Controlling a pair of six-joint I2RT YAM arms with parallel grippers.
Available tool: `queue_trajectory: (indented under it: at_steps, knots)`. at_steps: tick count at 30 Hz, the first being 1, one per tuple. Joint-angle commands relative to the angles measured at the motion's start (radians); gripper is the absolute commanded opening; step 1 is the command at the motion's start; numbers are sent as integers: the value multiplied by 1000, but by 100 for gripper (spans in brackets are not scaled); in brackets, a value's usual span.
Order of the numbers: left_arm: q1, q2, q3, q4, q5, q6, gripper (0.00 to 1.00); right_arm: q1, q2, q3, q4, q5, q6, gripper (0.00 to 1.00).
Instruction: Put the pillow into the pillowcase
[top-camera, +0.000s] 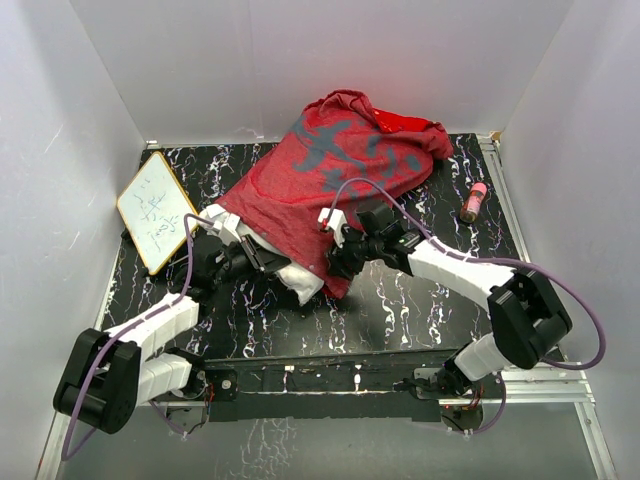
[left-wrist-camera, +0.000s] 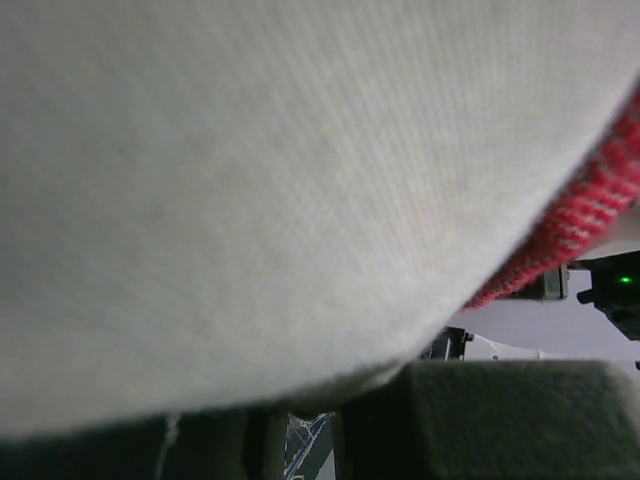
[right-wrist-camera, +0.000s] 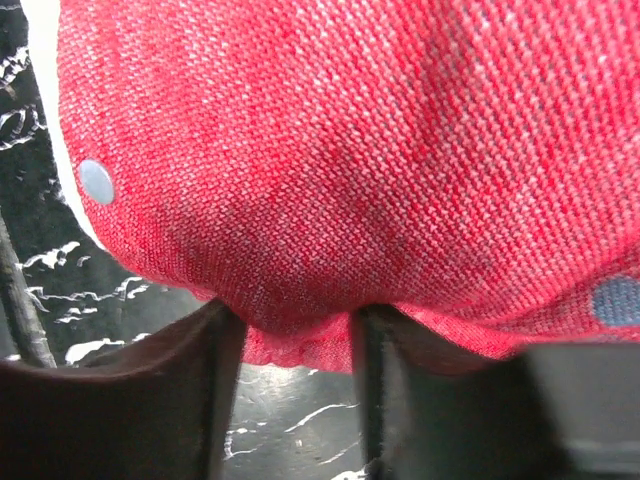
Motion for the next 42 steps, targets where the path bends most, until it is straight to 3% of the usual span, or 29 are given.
queue_trajectory:
  at_steps: [1, 3, 7, 10, 13, 16, 18, 19, 21, 26, 28, 32, 38, 42]
  knots:
    - [-6, -29, 68, 80, 27, 5, 7, 3, 14, 85, -30, -83, -35, 31]
    - [-6, -45, 92, 15, -3, 46, 5, -10, -17, 117, -134, -179, -117, 19]
    - [-5, -33, 133, -74, -47, 120, 3, -22, -160, 114, -276, -370, -298, 11]
    - [-6, 41, 155, -18, -22, 114, 3, -22, -210, 172, -405, -544, -425, 8]
    - [-8, 149, 195, 122, 39, 60, 2, -13, -154, 324, -526, -680, -475, 8]
    - [-26, 221, 265, 162, 62, 34, 2, 6, -54, 520, -560, -677, -415, 8]
    - [-36, 225, 305, 133, 55, 46, 2, 7, -7, 598, -486, -536, -257, 10]
    - [-38, 213, 314, 117, 42, 54, 2, 5, 3, 605, -452, -426, -212, 14]
    - [-39, 177, 310, 75, 8, 80, 1, -12, -11, 525, -386, -267, -171, 32]
    - [-39, 126, 272, 37, -29, 87, 1, -106, -212, 145, -160, -164, -102, 73]
    - [-40, 124, 266, 57, -11, 61, 0, -131, -306, 34, -96, -102, -93, 97]
    - [-45, 110, 289, 60, -4, 46, 0, -143, -321, -98, 40, -34, -14, 100]
    - [-58, 80, 344, 33, -9, 37, 0, -131, -205, -197, 363, -34, 170, 100]
    - [-60, 68, 345, 32, -16, 31, 0, -102, -141, -174, 375, 72, 187, 96]
